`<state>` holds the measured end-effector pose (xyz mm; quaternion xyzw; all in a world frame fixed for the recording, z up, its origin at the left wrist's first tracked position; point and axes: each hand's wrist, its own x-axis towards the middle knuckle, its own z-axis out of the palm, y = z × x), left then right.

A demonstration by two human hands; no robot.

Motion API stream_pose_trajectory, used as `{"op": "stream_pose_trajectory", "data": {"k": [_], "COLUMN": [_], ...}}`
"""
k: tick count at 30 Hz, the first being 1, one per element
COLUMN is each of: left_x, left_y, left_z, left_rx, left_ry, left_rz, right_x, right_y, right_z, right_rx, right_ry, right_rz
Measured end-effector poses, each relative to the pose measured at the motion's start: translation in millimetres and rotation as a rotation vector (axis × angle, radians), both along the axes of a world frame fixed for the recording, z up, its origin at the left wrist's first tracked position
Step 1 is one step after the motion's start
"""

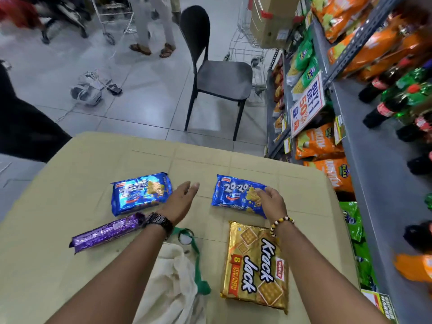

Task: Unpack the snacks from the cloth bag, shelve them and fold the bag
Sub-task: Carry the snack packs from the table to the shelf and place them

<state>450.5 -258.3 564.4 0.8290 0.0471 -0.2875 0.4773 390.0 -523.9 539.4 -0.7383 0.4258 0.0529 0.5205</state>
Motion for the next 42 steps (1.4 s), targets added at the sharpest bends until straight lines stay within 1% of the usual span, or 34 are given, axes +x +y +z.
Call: {"op": "stream_pose_trajectory", "data": {"k": [2,5,8,11,13,17,21,25,28,30,34,37,40,42], "left_x": [9,18,23,25,26,24,28,35,41,45,49,46,45,45], "left_y": [-20,-55,-81,-95,-99,-94,-62,-8,40,74,128,153,168,177], "left_z": [-5,-17,-26,-36,-38,-27,-8,5,3,4,3,7,2,-2], "left_rx": [-0.042,-0.136,-0.19,-0.197,-0.185,-0.207,-0.211,-0.194,-0.163,-0.147,-0.124,-0.141,-0.15,-0.146], "left_ry": [0.066,0.241,0.338,0.36,0.363,0.34,0.261,0.205,0.195,0.179,0.167,0.154,0.157,0.153], "left_rz": [-0.03,0.005,0.0,-0.001,0.024,0.035,0.071,0.165,0.259,0.282,0.36,0.408,0.441,0.44], "right_x": [1,5,6,9,12,16,29,55,71,82,98,104,108,111], "right_y": [-7,-18,-29,-31,-29,-20,2,43,90,123,172,202,219,228], "right_z": [-6,-20,-39,-43,-45,-38,-23,-13,11,19,15,19,22,20], "right_rx": [0.014,0.061,0.105,0.081,0.115,0.181,0.257,0.273,0.266,0.291,0.295,0.292,0.274,0.253], "right_ry": [0.011,0.047,0.078,0.097,0.067,-0.002,-0.076,-0.139,-0.145,-0.161,-0.148,-0.146,-0.129,-0.121], "right_rz": [-0.018,-0.023,-0.062,-0.049,-0.008,-0.006,-0.017,0.114,0.176,0.197,0.301,0.373,0.341,0.379]}}
